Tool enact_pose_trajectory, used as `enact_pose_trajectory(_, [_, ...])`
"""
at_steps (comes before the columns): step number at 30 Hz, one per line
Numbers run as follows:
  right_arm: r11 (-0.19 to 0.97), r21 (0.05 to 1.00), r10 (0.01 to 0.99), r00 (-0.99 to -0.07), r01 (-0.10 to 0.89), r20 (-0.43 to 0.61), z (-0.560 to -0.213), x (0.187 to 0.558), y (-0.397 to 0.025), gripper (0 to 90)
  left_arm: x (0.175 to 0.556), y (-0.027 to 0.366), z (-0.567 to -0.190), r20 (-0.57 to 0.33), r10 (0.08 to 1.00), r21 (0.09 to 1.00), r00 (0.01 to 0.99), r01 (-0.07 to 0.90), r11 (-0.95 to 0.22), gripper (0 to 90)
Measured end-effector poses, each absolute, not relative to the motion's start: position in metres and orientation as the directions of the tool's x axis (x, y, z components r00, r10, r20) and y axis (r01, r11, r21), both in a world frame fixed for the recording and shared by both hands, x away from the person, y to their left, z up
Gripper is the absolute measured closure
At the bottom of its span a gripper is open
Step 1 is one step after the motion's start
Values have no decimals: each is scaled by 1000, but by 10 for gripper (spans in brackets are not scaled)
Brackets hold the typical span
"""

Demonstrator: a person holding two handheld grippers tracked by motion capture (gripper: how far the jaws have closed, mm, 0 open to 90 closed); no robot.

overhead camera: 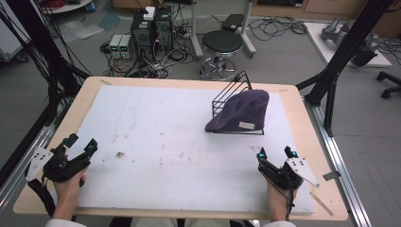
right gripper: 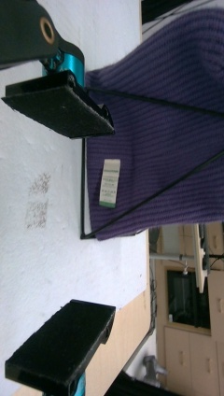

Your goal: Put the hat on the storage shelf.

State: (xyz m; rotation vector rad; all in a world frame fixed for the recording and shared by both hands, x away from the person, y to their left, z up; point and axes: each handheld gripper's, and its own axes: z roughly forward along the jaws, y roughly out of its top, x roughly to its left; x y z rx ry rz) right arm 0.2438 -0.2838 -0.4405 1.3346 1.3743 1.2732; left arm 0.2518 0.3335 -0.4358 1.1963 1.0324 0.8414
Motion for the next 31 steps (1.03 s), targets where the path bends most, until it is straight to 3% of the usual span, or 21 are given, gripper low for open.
enact_pose_trajectory(15, [-89,982,985,-131,168,112,-443,247,-286,109,253,336,-436,-234,917,971,322,21,240,181])
enact_pose_trajectory(31, [-81,985,987,-123,150,100,-441,244,-286,110,255,335,-437,-223,920,974,322,24,227,182])
